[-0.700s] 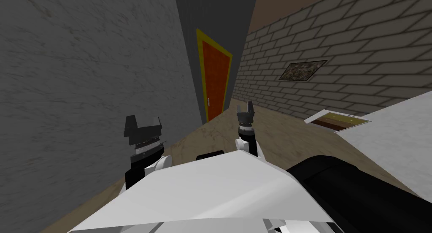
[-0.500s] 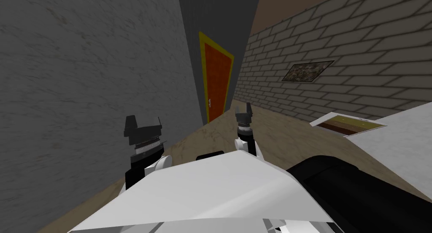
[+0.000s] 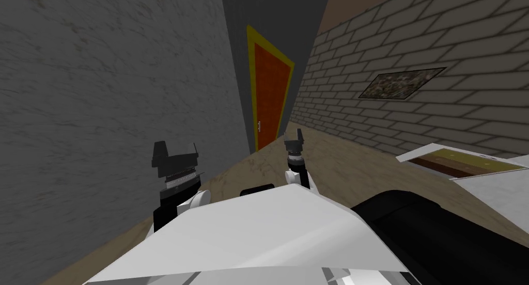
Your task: Pull the door open
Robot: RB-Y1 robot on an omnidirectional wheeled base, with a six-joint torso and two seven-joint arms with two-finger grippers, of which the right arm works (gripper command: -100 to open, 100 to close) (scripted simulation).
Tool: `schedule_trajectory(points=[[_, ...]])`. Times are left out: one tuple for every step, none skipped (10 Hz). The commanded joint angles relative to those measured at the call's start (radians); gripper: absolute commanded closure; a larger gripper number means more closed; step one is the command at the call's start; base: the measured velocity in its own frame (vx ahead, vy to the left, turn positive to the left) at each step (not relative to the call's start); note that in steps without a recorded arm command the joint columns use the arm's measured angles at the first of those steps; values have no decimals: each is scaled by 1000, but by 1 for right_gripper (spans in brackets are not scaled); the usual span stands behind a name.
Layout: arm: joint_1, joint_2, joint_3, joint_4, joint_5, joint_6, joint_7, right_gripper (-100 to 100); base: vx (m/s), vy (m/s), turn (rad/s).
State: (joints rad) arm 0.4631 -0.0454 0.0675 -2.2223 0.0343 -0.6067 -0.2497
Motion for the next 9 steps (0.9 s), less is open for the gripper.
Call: schedule_trajectory(points=[[-7,-15,8,31,-23,-8,-34,-100,121,-28,94],[-10,-21,14,47,-34,-12,-49,-100,97,-17,64],[-14,-27,20,63,-45,-16,-65,-100,105,-22,68],[-21,-40,32,95,-66,-25,-96,-100,130,-27,162],[-25,-47,39,114,-79,-30,-113,-100,123,-34,124],[-29,-54,45,133,-91,-35,-131,-100,110,-35,91],[-33,-61,52,152,-104,-40,-149,-100,106,-35,89],[-37,-68,59,170,-116,-44,-166,-100,93,-37,107],[-41,-74,66,189,-129,-49,-184,-100,92,-31,102]])
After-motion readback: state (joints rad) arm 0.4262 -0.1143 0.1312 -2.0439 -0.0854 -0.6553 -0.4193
